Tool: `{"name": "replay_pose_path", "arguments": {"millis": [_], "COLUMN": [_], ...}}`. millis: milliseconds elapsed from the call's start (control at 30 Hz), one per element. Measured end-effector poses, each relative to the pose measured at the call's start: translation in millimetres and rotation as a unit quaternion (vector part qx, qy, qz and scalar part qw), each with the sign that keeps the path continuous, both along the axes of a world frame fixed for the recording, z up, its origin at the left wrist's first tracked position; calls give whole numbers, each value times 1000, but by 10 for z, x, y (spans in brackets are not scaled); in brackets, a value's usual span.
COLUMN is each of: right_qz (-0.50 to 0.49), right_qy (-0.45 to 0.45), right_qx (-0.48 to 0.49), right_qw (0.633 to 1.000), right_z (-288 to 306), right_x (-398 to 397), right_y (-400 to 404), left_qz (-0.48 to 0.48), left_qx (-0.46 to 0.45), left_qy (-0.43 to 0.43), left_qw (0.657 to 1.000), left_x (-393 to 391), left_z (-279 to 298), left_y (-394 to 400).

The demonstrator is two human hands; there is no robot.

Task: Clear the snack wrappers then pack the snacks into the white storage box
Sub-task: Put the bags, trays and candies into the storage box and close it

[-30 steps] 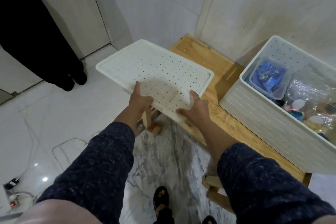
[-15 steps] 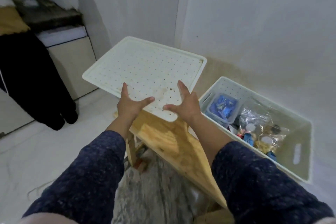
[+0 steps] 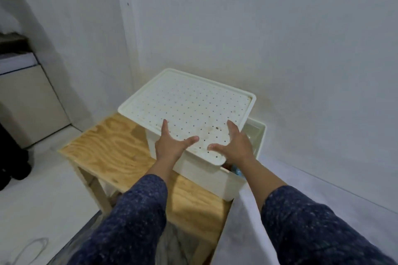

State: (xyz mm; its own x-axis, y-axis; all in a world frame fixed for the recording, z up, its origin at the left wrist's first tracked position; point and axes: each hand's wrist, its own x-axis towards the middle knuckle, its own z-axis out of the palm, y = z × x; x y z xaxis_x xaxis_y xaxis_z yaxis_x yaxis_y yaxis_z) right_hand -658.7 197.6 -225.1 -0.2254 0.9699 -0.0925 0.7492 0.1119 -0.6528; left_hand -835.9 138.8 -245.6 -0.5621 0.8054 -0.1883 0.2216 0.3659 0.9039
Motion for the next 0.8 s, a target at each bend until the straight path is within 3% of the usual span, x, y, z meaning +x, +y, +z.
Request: {"name": "replay_pose_path", "arguments": {"millis": [267, 500, 633, 733, 800], "right_qz": [-11, -17, -15, -14, -11], "right_qy": [-23, -29, -84, -161, -205], "right_qx": [-43, -37, -39, -26, -15], "right_qw": [999, 999, 996, 986, 979], "right_z": [-344, -395, -447, -466, -474], "right_x": [649, 782, 872, 839, 801], "right_y": [31, 102, 122, 133, 142], "left_qz": [-40, -51, -45, -76, -110], "left_qx": [-125, -160, -181, -230, -269], "left_qy": [81, 107, 128, 207, 293], "left_qw": [988, 980, 974, 948, 911], "left_x": [588, 693, 823, 822, 816], "left_z": [-245, -328, -317, -225, -158], "left_y": [76, 165, 149, 159, 178]}}
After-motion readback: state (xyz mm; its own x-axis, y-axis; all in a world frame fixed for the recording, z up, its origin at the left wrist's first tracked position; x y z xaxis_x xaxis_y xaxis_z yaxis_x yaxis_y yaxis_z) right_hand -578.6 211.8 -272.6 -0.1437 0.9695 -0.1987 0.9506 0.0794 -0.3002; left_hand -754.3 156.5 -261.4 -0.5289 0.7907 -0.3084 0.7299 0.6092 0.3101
